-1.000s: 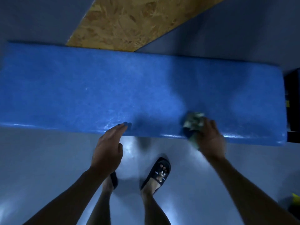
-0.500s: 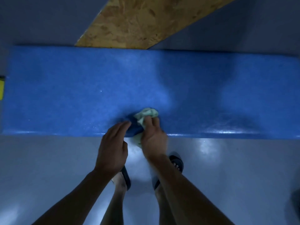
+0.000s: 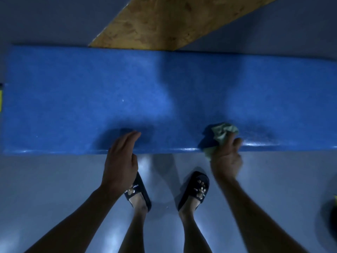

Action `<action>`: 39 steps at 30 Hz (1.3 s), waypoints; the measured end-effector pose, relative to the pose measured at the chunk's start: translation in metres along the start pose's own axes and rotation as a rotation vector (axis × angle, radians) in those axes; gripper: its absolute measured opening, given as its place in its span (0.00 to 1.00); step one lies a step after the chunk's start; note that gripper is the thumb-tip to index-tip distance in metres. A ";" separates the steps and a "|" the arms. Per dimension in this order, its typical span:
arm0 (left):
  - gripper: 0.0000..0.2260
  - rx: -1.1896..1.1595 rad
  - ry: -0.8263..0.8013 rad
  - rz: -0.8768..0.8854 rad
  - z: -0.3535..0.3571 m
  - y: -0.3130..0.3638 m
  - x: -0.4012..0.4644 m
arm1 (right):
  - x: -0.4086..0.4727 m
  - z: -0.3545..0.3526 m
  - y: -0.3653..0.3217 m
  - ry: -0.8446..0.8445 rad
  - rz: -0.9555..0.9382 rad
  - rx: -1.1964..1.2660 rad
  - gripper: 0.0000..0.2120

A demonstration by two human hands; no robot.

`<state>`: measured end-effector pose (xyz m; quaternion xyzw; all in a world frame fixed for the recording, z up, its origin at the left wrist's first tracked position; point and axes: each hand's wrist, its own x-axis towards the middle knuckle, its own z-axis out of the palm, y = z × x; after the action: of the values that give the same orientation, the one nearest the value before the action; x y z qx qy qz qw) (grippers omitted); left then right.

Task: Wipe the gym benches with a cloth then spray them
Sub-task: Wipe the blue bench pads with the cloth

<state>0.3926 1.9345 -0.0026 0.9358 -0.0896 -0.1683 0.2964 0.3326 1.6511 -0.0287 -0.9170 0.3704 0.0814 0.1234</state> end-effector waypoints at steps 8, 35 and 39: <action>0.29 0.028 -0.012 -0.013 -0.011 -0.021 0.005 | -0.083 0.039 -0.138 -0.155 -0.604 0.044 0.20; 0.32 0.002 0.014 0.017 -0.052 -0.070 0.025 | -0.059 0.037 -0.163 -0.137 -0.631 -0.012 0.17; 0.30 -0.018 -0.003 0.054 -0.049 -0.066 0.033 | 0.001 -0.007 -0.070 -0.055 -0.252 -0.104 0.18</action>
<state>0.4457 2.0049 -0.0121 0.9301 -0.1139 -0.1623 0.3092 0.3826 1.6976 -0.0105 -0.9589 0.2440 0.1091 0.0952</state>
